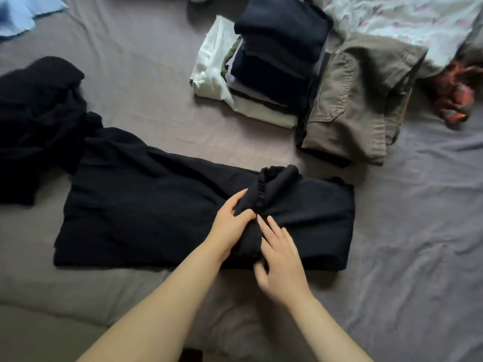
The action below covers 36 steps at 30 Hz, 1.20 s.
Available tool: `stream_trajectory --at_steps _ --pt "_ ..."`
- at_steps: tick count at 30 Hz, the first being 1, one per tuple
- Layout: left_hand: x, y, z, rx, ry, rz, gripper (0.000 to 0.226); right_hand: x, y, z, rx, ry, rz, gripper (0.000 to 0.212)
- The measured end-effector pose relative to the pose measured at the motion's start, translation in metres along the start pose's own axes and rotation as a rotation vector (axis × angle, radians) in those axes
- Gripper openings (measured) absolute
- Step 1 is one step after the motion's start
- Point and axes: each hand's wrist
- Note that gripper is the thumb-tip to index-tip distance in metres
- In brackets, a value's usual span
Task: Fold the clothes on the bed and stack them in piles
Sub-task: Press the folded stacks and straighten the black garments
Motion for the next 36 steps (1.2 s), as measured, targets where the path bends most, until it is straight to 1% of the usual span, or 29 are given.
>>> stream_trajectory --at_steps 1,2,3,4,5,6,7,8,9,10,11,12,13,15,17,19,21,24,27,30,33,34,36 --pt "0.003 0.005 0.002 -0.045 -0.013 0.036 0.048 -0.008 0.005 -0.005 -0.029 -0.007 0.023 0.06" --pt "0.006 0.01 0.003 -0.145 -0.035 0.152 0.047 -0.02 0.009 -0.009 -0.099 -0.05 0.036 0.058" --pt "0.011 0.013 0.004 -0.314 -0.047 0.341 0.05 -0.031 0.015 -0.012 -0.208 -0.134 0.041 0.054" --pt "0.016 0.013 0.002 -0.504 -0.068 0.536 0.055 -0.044 0.021 -0.015 -0.349 -0.28 0.058 0.05" --pt "0.018 0.009 -0.004 -0.676 -0.156 0.66 0.058 -0.056 0.029 -0.017 -0.486 -0.477 0.1 0.049" --pt "0.022 0.003 -0.009 -0.782 -0.286 0.73 0.057 -0.067 0.038 -0.017 -0.562 -0.713 0.181 0.055" --pt "0.027 -0.006 -0.012 -0.81 -0.41 0.767 0.053 -0.079 0.047 -0.016 -0.54 -0.954 0.281 0.065" --pt "0.033 -0.017 -0.014 -0.771 -0.474 0.814 0.05 -0.092 0.054 -0.016 -0.438 -1.144 0.363 0.074" --pt "0.041 -0.026 -0.015 -0.684 -0.454 0.868 0.05 -0.103 0.059 -0.016 -0.328 -1.234 0.421 0.077" --pt "0.05 -0.033 -0.012 -0.597 -0.378 0.922 0.05 -0.113 0.063 -0.015 -0.27 -1.237 0.5 0.077" --pt "0.057 -0.037 -0.008 -0.525 -0.293 0.96 0.052 -0.121 0.065 -0.014 -0.255 -1.194 0.598 0.075" --pt "0.062 -0.039 -0.004 -0.495 -0.246 0.974 0.055 -0.126 0.066 -0.012 -0.238 -1.15 0.713 0.071" --pt "0.066 -0.041 0.0 -0.489 -0.243 0.975 0.059 -0.129 0.067 -0.01 -0.208 -1.114 0.791 0.064" --pt "0.065 -0.042 0.0 -0.507 -0.272 0.965 0.064 -0.134 0.067 -0.008 -0.171 -1.044 0.804 0.049" --pt "0.062 -0.044 -0.002 -0.48 -0.269 0.955 0.062 -0.133 0.074 -0.007 -0.22 -0.988 0.791 0.038" --pt "0.06 -0.051 -0.008 -0.397 -0.266 0.924 0.058 -0.125 0.092 -0.008 -0.276 -0.935 0.772 0.028" --pt "0.056 -0.063 -0.013 -0.282 -0.256 0.854 0.049 -0.118 0.114 -0.015 -0.312 -0.909 0.748 0.022" --pt "0.05 -0.094 -0.025 -0.083 -0.206 0.691 0.048 -0.111 0.153 -0.035 -0.332 -0.861 0.668 0.022" --pt "0.04 -0.127 -0.038 0.11 -0.108 0.551 0.046 -0.096 0.193 -0.052 -0.326 -0.782 0.63 0.022" --pt "0.033 -0.147 -0.04 0.253 -0.003 0.344 0.044 -0.069 0.208 -0.05 -0.345 -0.725 0.618 0.019" --pt "0.023 -0.135 -0.041 0.274 0.175 0.059 0.04 -0.027 0.198 -0.029 -0.323 -0.649 0.535 0.027" --pt "0.021 -0.122 -0.041 0.25 0.202 -0.019 0.035 -0.01 0.188 -0.018 -0.302 -0.618 0.503 0.03" --pt "0.018 -0.085 -0.044 0.192 0.226 -0.086 0.029 0.025 0.161 0.003 -0.268 -0.565 0.425 0.037"
Point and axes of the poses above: each hand's wrist, its own z-axis towards the middle knuckle, its own y-axis out of the back of the hand, x = y × z, and after that the axes turned 6 degrees about y, right-handed
